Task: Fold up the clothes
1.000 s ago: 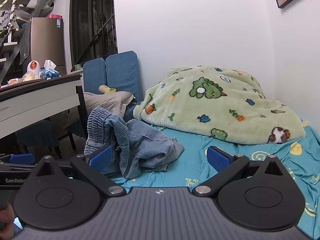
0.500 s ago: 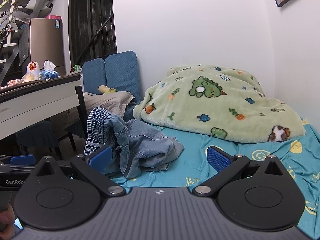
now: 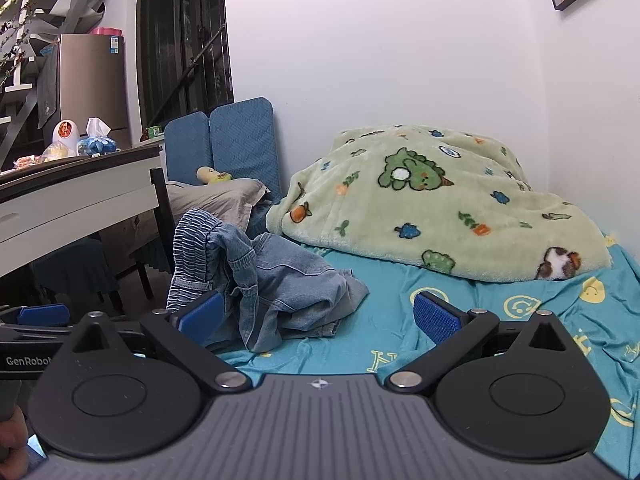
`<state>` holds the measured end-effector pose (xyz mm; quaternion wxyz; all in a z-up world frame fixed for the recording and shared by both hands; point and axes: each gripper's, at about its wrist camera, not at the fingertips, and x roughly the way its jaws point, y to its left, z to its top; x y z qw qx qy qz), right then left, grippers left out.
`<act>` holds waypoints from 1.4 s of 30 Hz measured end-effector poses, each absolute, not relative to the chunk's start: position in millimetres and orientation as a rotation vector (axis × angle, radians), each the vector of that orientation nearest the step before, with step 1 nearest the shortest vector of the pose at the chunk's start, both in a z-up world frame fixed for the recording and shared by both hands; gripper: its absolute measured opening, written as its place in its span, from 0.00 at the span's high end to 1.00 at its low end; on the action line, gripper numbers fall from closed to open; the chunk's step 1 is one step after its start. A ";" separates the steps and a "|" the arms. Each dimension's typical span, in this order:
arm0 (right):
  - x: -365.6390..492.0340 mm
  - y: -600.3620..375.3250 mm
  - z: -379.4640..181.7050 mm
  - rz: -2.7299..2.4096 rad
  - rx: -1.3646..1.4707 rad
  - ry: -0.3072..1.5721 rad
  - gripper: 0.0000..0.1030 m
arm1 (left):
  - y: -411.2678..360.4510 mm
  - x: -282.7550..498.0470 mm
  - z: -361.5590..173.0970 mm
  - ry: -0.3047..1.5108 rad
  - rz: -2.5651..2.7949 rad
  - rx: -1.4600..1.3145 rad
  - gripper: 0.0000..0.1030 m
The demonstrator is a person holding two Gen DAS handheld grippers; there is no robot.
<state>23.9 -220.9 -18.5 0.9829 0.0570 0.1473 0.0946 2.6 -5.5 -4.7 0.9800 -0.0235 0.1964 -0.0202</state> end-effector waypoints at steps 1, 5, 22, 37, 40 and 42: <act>23.9 -221.5 -18.5 0.192 0.121 0.296 0.00 | -5.3 2.5 -4.7 0.395 -0.042 -0.048 0.00; 23.6 -222.1 -18.7 0.191 0.125 0.294 0.00 | -5.2 2.4 -4.6 0.391 -0.047 -0.050 0.00; 23.8 -221.5 -19.6 0.195 0.130 0.297 0.00 | -4.9 2.0 -5.6 0.397 -0.059 -0.063 0.00; 29.2 -226.5 -24.9 0.152 0.136 0.317 0.00 | -2.8 31.1 1.9 0.406 -0.041 -0.072 0.00; 33.9 -230.7 -29.9 0.138 0.147 0.331 0.00 | 2.1 52.2 6.4 0.409 -0.042 -0.086 0.00; 38.1 -232.9 -33.9 0.132 0.156 0.343 0.00 | 5.4 68.3 8.9 0.413 -0.052 -0.096 0.00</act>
